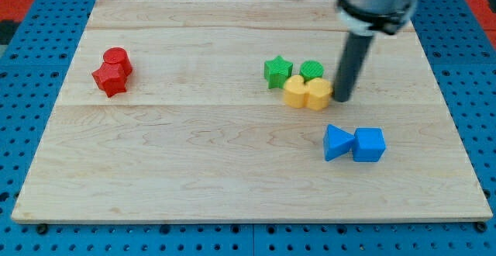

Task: Point your arm towards the blue cube

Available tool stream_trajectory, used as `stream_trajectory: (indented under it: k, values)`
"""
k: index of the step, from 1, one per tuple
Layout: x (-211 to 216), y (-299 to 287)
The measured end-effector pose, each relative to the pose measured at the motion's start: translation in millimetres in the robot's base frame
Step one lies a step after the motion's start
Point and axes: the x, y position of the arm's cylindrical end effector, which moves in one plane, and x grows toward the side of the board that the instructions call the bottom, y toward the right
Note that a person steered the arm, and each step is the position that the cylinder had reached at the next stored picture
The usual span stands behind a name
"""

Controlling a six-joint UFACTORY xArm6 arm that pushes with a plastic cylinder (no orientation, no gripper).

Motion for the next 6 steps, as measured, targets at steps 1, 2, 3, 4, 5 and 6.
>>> stream_trajectory:
  k: [1, 2, 3, 4, 5, 6]
  values:
    - [0.0, -49.6]
    - [0.0, -101.2]
    - [0.1, -120.6]
    - [4.1, -27.6]
    - [8.2, 44.4]
    - [24.4, 102.7]
